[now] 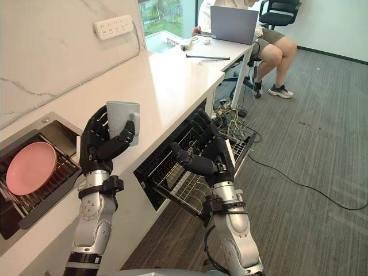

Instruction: Walk over to the sink, pick up the cup, carry it to the dishwasher, place the cup inside the dishwasher, then close the dishwasher door

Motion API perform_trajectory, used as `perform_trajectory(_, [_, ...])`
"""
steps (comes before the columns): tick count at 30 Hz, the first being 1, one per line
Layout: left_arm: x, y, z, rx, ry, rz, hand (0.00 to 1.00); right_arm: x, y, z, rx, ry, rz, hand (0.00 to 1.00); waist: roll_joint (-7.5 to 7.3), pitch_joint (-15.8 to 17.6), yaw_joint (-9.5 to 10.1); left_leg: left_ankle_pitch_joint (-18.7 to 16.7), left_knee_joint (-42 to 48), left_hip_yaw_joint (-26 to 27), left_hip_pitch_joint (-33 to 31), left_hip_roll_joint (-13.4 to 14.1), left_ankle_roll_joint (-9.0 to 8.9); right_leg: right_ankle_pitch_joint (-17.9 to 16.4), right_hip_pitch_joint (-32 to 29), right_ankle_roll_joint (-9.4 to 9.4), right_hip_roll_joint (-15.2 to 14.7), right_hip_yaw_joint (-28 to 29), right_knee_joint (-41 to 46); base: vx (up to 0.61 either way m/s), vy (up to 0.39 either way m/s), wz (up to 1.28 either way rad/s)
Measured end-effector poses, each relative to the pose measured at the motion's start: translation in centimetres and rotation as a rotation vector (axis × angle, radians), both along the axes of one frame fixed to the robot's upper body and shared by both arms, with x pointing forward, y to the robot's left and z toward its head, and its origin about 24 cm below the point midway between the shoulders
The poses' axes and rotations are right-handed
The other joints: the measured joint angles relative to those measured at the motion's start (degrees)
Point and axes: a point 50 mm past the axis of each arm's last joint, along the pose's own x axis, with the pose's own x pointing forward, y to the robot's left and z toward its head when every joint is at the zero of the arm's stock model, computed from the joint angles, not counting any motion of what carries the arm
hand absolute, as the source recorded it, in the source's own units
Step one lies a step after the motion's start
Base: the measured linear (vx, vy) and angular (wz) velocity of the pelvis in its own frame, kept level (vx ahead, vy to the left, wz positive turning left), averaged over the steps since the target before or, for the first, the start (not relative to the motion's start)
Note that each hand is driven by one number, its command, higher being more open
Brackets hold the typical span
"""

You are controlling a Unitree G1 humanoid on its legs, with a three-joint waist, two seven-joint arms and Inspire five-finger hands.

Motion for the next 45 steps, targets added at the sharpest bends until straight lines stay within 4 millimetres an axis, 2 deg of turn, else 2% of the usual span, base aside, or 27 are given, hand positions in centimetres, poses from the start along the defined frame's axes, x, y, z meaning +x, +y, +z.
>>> perform_trajectory(10, [0.1, -2.8, -1.2, 0.021, 0.054, -0.128, 0.30, 0.6, 1.3, 1.0, 0.054, -0.037, 0.067, 0.90, 0.13, -1.9, 0.11, 1.7, -1.8, -2.4, -0.5, -0.7, 0.34, 0.0, 0.1, 0.03, -0.5, -2.3, -0.5, -0.02, -0.024, 0.12])
perform_trajectory(17, [-0.1, -4.9, -1.1, 0.013, 0.046, -0.218, 0.30, 1.5, 2.4, -0.1, 0.045, 0.022, 0.069, 0.90, 0.16, -2.2, 0.30, 3.2, -3.2, -3.9, -0.5, -1.0, 0.49, 0.0, 0.2, 0.02, -0.8, -3.9, -0.4, -0.04, -0.017, 0.11])
perform_trajectory(21, [-0.3, -6.2, -0.8, 0.012, 0.029, -0.279, 0.30, 1.9, 2.4, -1.2, 0.027, 0.073, 0.043, 0.90, 0.33, -3.0, 0.30, 3.6, -3.2, -5.1, -0.8, -1.2, 0.51, -0.1, 0.4, 0.02, -1.1, -5.0, -0.5, -0.03, -0.015, 0.14])
perform_trajectory(28, [-0.5, -7.2, -0.8, 0.002, 0.029, -0.319, 0.30, 2.0, 2.4, -1.1, 0.046, 0.072, 0.009, 0.90, 0.45, -3.5, 0.33, 4.3, -3.2, -6.2, -1.0, -1.3, 0.46, -0.2, 0.8, -0.16, -1.2, -6.2, -0.2, -0.04, -0.013, 0.10])
perform_trajectory(33, [-0.9, -8.8, -1.1, -0.097, 0.056, -0.401, 0.30, 2.1, 2.1, -0.8, 0.082, 0.061, -0.023, 0.90, 0.39, -4.5, 0.33, 4.7, -3.2, -6.5, -1.7, -1.5, 0.55, -0.5, 0.0, -0.67, -1.4, -6.5, -0.2, -0.03, -0.005, 0.03])
perform_trajectory(41, [-0.4, -9.8, -0.5, -0.075, 0.051, -0.455, 0.30, 3.0, 1.6, -0.7, 0.201, 0.101, -0.046, 0.90, 0.25, -4.9, 0.27, 5.0, -3.2, -6.4, -2.1, -1.5, 0.64, 0.1, -0.3, -0.32, -1.4, -6.5, -0.5, 0.00, -0.001, 0.00])
perform_trajectory(45, [-0.1, -9.7, -0.3, -0.026, 0.044, -0.474, 0.30, 3.3, 1.1, -0.7, 0.191, 0.110, -0.041, 0.90, -0.13, -5.1, 0.49, 5.0, -3.2, -6.5, -3.2, -1.0, 0.69, 1.3, -0.6, -0.31, -1.3, -6.6, -1.7, 0.00, 0.000, 0.00])
